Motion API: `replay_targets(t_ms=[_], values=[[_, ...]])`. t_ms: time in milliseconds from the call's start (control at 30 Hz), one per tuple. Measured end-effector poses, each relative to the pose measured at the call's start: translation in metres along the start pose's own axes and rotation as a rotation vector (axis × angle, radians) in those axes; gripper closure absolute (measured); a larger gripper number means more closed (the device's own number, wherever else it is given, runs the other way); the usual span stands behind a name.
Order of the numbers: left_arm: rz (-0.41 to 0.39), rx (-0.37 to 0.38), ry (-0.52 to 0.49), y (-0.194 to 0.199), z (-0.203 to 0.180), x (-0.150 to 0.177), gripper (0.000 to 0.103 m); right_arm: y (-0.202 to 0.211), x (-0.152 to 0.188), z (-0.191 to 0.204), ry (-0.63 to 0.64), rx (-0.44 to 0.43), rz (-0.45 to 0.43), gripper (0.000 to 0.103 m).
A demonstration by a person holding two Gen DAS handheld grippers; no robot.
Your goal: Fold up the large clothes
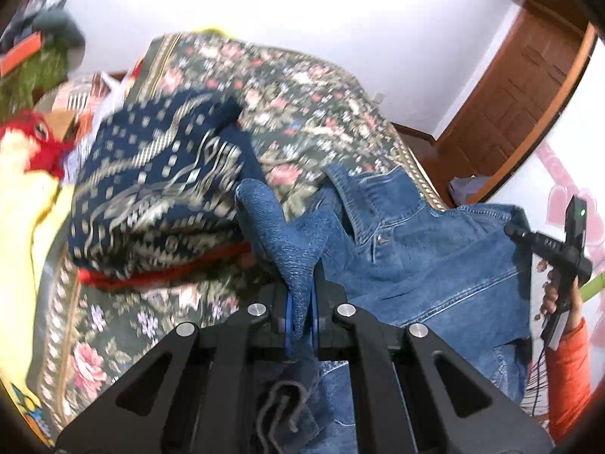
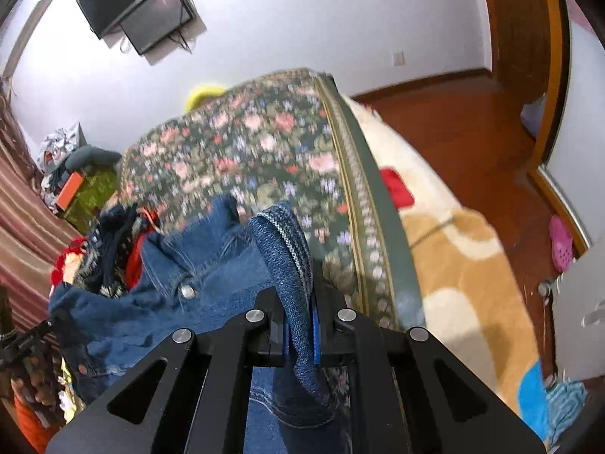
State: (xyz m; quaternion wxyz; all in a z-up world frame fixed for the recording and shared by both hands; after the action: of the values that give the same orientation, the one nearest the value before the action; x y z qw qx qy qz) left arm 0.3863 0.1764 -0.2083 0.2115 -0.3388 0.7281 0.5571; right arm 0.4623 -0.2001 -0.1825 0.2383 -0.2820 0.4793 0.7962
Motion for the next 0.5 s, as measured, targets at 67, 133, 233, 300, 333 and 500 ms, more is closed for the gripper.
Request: replay_targets(t_ms=[67, 133, 233, 300, 333, 500], values=[[-0.011, -0.001, -0.014, -0.001, -0.014, -0.006, 0.097, 0.003, -0.01, 0.003, 0.012, -0.002, -0.02, 0.096], [-0.022, 0.013, -0.022, -0.004, -0.025, -0.015, 0.098, 0.003, -0.019, 0.007, 0.049, 0.01, -0.035, 0.096], [-0.059, 0.03, -0.069, -0.002, -0.042, -0.03, 0.098, 0.003, -0.028, 0.008, 0.071, 0.024, -0.055, 0.096], [-0.083, 0.038, -0.121, -0.001, -0.057, -0.045, 0.098, 0.001, -0.039, 0.006, 0.072, 0.029, -0.073, 0.096], [-0.096, 0.026, -0.156, -0.004, -0.063, -0.053, 0.098, -0.001, -0.045, 0.004, 0.068, 0.032, -0.082, 0.096], [-0.079, -0.055, -0.205, -0.045, -0.061, -0.077, 0.098, -0.021, -0.068, -0.017, 0.066, 0.094, -0.102, 0.096]])
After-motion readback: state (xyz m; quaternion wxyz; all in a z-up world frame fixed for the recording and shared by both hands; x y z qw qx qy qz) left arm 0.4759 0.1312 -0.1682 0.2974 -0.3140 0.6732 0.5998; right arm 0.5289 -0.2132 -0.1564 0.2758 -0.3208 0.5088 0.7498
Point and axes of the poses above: each gripper's, at about its wrist camera, not at the fingertips, and y roughly against the way its jaws point, z to its left, x to its underside, the point moved 10 cm from there along -y, roughly the way its jaws point, and after that the axes turned 7 degrees about -z, right-handed, at the moved point
